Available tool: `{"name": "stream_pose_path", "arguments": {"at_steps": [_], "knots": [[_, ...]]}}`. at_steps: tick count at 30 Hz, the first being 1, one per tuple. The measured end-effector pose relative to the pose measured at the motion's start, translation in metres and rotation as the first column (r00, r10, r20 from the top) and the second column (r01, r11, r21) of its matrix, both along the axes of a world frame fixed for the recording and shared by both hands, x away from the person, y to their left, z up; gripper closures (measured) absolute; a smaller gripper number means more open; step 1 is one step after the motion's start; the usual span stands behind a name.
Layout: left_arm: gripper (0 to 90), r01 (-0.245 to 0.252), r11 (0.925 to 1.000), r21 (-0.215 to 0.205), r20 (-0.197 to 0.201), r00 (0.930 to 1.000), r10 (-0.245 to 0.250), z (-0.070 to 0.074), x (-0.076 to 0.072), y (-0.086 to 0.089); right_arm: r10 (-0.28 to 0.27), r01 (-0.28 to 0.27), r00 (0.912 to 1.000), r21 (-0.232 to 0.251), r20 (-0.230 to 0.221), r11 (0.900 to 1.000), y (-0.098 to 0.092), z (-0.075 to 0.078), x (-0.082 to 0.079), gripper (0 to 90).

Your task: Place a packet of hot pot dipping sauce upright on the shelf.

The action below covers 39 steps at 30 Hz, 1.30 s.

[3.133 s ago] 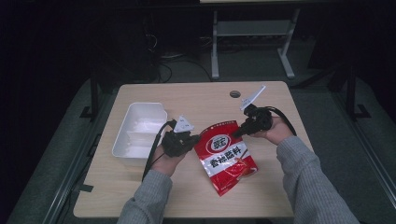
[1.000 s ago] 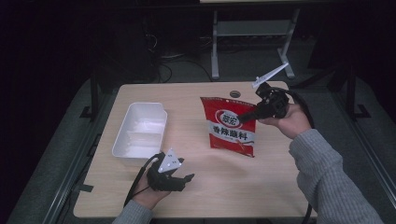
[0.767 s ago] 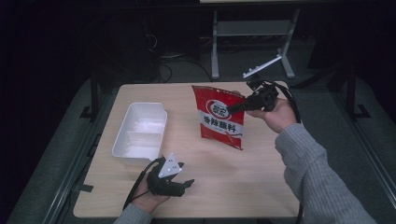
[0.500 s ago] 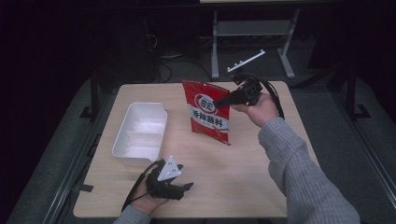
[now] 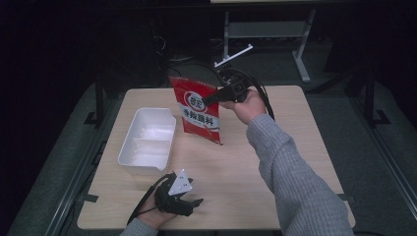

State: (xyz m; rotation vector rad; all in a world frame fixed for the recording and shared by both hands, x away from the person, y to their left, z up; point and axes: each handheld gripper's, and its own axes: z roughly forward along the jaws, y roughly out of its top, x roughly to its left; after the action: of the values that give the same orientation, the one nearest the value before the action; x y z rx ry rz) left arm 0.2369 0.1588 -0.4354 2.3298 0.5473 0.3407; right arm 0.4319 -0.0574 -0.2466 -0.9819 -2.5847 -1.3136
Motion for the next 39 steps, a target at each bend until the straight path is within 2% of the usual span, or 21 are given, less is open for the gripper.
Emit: {"name": "stream_pose_path", "arguments": {"at_steps": [11, 22, 28, 39], "knots": [[28.4, 0.011, 0.9998, 0.014, 0.003, 0.9999, -0.011, -0.002, -0.005, 0.006, 0.011, -0.011, 0.9999, 0.024, 0.01, 1.0, 0.033, 0.003, 0.007, 88.5], [28.2, 0.022, 0.9993, 0.03, 0.003, 0.9998, -0.022, -0.004, -0.005, 0.006, 0.001, -0.002, 1.0, 0.079, 0.009, 0.997, 0.066, 0.001, 0.017, 88.5], [28.3, 0.034, 0.9991, 0.027, 0.003, 0.9994, -0.034, -0.005, -0.005, 0.006, -0.003, 0.002, 0.9999, 0.078, 0.01, 0.997, 0.085, -0.004, 0.022, 88.5], [28.3, 0.022, 0.9997, 0.011, 0.0, 0.9998, -0.022, -0.005, -0.002, 0.011, -0.028, 0.027, 0.9996, 0.089, 0.008, 0.996, 0.112, -0.012, 0.033, 88.5]]}}
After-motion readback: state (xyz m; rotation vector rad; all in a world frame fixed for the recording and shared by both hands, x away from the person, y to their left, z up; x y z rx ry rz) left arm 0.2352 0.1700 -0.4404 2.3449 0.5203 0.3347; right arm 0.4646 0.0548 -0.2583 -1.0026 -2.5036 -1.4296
